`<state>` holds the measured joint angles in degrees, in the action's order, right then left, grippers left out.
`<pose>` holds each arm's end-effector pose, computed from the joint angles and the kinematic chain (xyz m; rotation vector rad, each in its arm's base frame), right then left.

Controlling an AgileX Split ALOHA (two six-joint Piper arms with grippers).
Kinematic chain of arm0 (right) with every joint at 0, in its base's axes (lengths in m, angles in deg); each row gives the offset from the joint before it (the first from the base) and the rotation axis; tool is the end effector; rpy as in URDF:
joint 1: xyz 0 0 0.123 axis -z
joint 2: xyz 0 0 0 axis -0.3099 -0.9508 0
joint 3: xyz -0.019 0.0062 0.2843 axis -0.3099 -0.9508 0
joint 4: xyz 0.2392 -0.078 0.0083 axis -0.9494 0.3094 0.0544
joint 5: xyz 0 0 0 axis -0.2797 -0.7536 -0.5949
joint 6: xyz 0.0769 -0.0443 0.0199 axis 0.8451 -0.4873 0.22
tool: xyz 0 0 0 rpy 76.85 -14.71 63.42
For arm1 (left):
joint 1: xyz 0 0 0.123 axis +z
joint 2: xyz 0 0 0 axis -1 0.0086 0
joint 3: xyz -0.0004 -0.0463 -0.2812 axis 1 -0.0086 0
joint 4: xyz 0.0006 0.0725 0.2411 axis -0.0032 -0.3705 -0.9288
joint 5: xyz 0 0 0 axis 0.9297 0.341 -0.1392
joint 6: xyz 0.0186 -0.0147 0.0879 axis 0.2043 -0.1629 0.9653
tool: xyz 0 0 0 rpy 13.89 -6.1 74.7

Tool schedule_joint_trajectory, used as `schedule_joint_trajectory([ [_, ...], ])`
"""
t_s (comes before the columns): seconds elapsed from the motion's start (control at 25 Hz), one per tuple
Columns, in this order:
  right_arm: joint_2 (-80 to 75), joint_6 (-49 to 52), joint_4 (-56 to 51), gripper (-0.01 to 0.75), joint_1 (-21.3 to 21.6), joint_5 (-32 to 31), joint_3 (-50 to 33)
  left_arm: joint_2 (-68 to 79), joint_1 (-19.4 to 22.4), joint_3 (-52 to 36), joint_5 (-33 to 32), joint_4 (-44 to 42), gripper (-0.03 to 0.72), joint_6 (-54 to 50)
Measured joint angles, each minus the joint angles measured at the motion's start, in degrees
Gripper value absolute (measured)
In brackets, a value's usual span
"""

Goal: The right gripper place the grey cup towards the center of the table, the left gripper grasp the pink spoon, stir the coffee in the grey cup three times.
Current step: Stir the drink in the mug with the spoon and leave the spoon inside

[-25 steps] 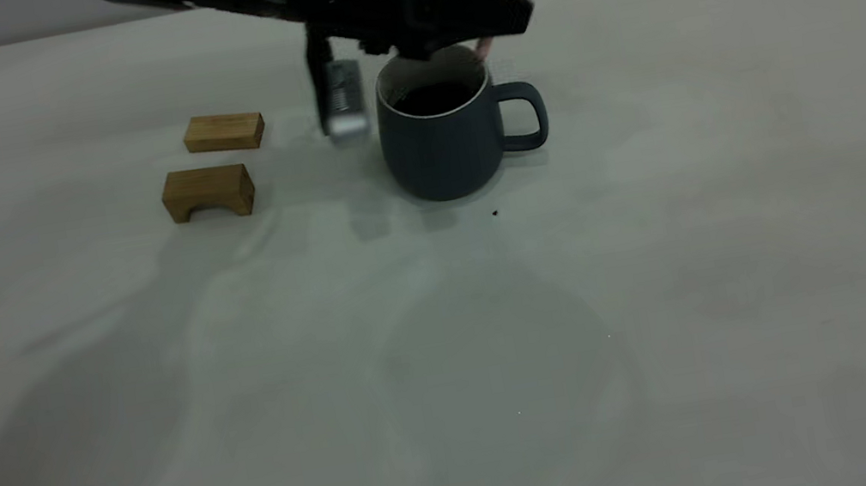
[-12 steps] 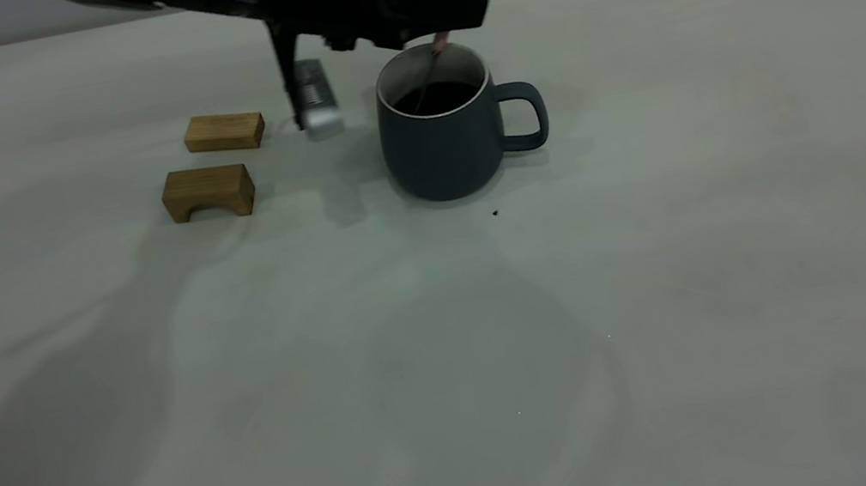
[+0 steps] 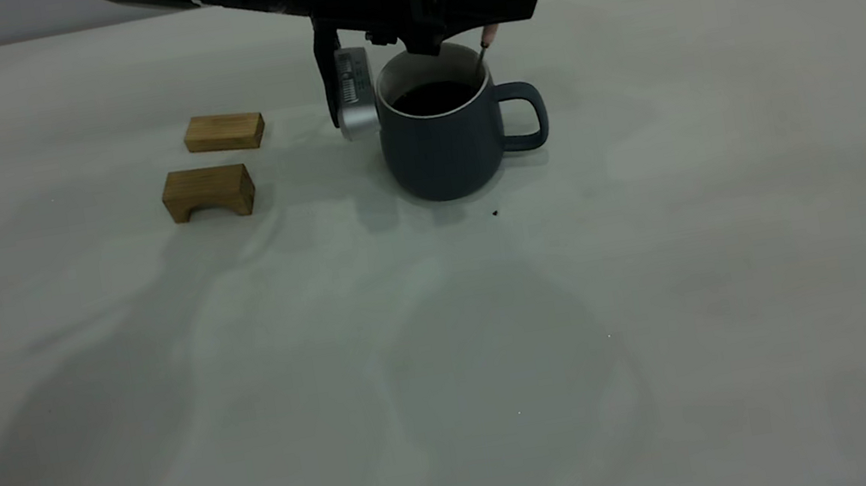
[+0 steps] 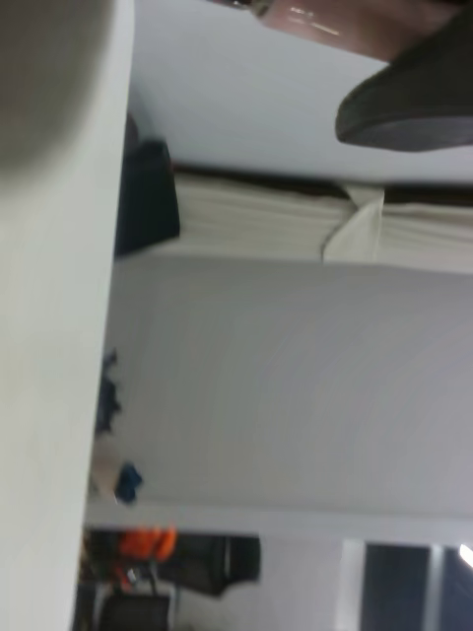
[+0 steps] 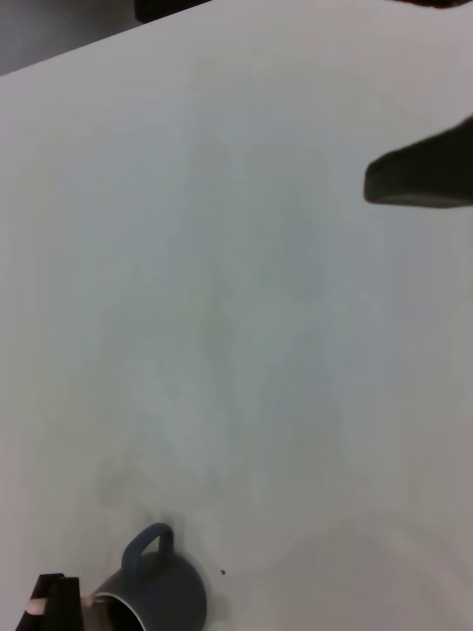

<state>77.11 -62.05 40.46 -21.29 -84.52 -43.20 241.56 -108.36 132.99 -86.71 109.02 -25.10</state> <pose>-0.0018 -0.0058 0.2635 0.0459 2.1608 0.0045 0.4623 -0.2351 0.0328 1.6773 -1.3812 1.0443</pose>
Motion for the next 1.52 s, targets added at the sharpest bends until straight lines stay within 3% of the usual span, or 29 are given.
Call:
schedule_joint_trajectory([
  [0.36, 0.0, 0.0, 0.0, 0.438, 0.0, 0.0, 0.0, 0.0, 3.0, 0.0, -3.2, -2.3, 0.149, -8.3],
  [0.96, 0.0, 0.0, 0.0, 0.438, 0.0, 0.0, 0.0, 0.0, 3.9, 0.0, 2.2, -3.1, 0.162, -6.0],
  [1.28, 0.0, 0.0, 0.0, 0.438, 0.0, 0.0, 0.0, -0.3, 2.7, 0.0, 1.7, -5.4, 0.475, 16.1],
  [1.36, 0.0, 0.0, 0.0, 0.438, 0.0, 0.0, 0.0, -1.2, 2.2, 0.0, 0.8, -6.3, 0.52, 22.7],
  [1.52, 0.0, 0.0, 0.0, 0.438, 0.0, 0.0, 0.0, -5.1, 1.6, 0.0, -1.9, -11.2, 0.541, 35.9],
])
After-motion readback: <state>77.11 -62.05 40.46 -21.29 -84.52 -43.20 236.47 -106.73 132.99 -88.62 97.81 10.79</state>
